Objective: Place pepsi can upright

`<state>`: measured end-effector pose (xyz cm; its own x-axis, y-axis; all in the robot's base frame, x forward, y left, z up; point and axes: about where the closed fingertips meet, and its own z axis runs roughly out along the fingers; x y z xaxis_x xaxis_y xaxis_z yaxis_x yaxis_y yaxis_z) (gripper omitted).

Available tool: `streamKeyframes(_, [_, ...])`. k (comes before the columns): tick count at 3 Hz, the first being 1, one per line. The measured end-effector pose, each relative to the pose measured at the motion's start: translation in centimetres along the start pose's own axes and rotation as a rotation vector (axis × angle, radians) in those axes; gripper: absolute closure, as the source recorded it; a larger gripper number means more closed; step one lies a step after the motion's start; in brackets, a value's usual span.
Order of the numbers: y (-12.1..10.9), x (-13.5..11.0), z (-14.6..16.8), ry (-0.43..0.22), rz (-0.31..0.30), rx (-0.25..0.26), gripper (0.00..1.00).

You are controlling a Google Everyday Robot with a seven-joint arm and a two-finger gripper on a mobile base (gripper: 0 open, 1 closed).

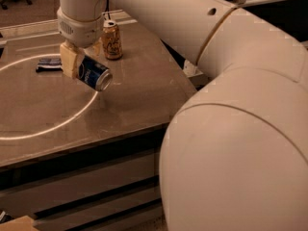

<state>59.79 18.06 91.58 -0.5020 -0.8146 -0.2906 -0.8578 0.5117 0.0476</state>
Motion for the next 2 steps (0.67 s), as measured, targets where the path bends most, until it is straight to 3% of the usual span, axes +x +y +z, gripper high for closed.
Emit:
streamKeyframes(1, [1.4,0.4,-2.9,-0.147,-0.052,-0.064,1.00])
streamKeyframes(2, [3.7,2.0,-3.8,-0.318,-0.126,-0.177,1.00])
